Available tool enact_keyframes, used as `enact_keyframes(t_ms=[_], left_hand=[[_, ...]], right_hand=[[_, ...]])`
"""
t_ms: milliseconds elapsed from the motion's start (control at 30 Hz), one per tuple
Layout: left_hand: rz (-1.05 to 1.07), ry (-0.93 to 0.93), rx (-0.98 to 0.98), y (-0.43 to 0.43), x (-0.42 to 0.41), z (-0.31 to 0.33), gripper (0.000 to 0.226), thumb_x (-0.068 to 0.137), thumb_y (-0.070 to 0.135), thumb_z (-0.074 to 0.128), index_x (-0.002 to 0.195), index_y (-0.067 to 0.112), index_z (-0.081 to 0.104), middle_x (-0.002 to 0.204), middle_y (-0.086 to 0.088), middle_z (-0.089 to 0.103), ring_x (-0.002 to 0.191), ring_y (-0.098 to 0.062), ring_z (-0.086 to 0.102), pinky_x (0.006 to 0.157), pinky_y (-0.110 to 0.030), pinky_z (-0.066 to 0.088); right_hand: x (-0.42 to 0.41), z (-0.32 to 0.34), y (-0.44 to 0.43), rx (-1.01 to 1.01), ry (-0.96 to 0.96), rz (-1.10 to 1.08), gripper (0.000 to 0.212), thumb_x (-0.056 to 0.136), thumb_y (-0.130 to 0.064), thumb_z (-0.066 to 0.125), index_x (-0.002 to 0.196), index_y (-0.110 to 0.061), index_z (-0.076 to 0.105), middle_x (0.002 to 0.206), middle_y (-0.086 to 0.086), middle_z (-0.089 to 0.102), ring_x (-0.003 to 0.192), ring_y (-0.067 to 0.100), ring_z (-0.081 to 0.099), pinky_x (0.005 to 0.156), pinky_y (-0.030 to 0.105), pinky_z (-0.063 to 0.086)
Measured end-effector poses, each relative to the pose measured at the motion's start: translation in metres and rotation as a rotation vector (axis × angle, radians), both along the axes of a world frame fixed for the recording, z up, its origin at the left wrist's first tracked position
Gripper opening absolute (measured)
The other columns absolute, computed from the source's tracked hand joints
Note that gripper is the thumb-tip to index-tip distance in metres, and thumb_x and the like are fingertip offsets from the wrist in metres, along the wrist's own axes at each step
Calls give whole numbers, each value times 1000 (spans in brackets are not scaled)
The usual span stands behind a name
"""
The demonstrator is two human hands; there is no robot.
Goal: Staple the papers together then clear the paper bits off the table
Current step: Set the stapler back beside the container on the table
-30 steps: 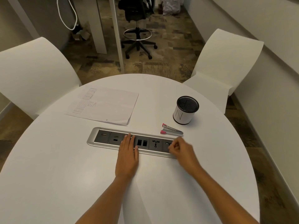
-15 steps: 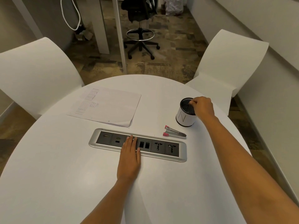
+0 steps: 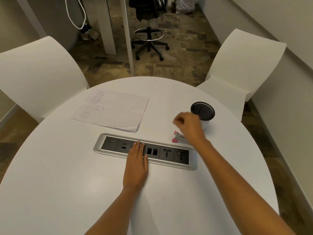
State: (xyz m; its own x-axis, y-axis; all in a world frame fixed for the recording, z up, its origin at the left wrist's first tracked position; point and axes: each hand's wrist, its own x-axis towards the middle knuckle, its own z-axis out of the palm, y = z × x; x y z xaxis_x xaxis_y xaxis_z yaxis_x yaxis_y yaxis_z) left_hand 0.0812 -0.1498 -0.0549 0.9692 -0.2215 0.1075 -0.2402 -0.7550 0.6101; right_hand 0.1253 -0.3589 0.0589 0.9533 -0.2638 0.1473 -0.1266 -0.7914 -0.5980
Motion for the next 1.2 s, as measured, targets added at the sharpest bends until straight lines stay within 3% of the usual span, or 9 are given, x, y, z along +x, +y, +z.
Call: enact_keyframes(t_ms=[100,233,533,667,867,933,1000,1100,1200], left_hand=[[5,2,4,0,-1,-1,47,99,24,33,145,17,30,154,4,26,143,-8,13,116,-20,4],[5,0,5,1,-1,-2,47,99,25,33,145,17,29,154,4,25,143,-7,12,115,-20,3],[6,-14,-2,1,0,-3,46,99,24,34,145,18,30,153,4,26,141,-2,9,115,-20,4],[6,-15,4,2,0,-3,46,99,24,34,145,18,30,153,4,26,143,-6,12,116,-21,5],[7,-16,-3,2,-1,-2,46,99,24,33,145,18,30,153,5,26,138,3,6,115,-19,3],[8,-8,-5,1,-1,-2,47,99,24,33,145,18,29,154,5,25,140,1,8,115,-19,4],[9,-2,-1,1,-1,-1,47,99,24,33,145,18,29,154,5,25,143,-4,10,115,-19,3],[9,-3,7,2,-1,-1,47,99,24,33,145,18,29,154,5,25,143,-6,11,115,-18,1],[12,-4,4,2,-2,0,46,99,23,33,145,17,30,153,4,26,143,-7,12,115,-17,1]], right_hand=[[-3,-26,25,-44,290,156,14,86,-12,62,95,-6,71,100,12,71,90,26,65,85,37,53],[0,-45,32,-208,428,251,18,87,-14,60,102,-8,68,107,11,68,96,26,63,84,33,49],[17,-54,30,-392,442,360,18,88,-7,52,101,-6,64,107,12,65,95,28,62,74,29,42],[19,-60,35,-435,420,419,20,87,2,46,100,-1,60,108,16,61,98,31,58,79,36,46],[19,-67,37,-543,409,456,24,91,4,36,105,0,55,109,19,58,102,32,52,80,37,41],[25,-57,37,-413,460,379,18,90,2,38,84,-4,54,92,16,57,92,30,54,68,31,40],[31,-45,27,-139,442,279,20,91,-3,43,71,-10,43,82,8,52,81,25,52,63,29,41],[23,-19,3,222,180,100,8,87,-8,55,81,-11,49,72,-2,57,62,13,51,59,27,47],[22,3,-27,200,41,-55,7,81,-2,61,83,-2,54,71,6,60,63,18,52,57,27,44]])
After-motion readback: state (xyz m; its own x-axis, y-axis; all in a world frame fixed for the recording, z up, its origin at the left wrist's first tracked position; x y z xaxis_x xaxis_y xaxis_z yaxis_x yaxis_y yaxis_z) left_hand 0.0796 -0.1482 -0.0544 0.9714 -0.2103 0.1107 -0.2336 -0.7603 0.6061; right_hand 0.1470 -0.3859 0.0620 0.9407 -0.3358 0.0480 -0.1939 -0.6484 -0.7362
